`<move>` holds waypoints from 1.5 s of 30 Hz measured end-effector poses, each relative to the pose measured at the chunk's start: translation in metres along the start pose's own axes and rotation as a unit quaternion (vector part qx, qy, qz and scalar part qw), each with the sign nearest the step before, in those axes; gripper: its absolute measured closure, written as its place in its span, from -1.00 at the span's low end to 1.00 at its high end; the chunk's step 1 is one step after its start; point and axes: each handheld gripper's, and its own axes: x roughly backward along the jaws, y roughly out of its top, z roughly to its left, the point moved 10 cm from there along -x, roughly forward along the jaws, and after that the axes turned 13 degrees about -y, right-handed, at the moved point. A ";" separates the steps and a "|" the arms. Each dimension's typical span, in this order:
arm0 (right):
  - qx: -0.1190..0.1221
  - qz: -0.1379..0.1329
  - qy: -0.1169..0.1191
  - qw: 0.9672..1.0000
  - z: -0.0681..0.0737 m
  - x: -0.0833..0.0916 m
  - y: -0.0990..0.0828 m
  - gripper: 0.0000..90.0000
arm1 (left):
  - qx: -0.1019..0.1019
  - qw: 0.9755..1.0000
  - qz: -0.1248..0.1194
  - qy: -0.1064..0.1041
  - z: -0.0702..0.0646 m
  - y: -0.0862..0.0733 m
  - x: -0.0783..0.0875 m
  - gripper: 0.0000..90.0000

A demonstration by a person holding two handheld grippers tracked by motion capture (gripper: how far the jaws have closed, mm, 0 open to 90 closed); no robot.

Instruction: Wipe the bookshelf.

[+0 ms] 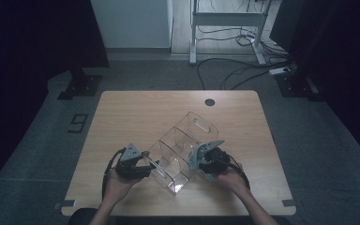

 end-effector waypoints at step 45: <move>0.003 -0.114 0.023 0.993 -0.001 0.139 0.079 0.23 | -0.027 0.999 -0.007 -0.042 -0.004 -0.001 0.006 -0.14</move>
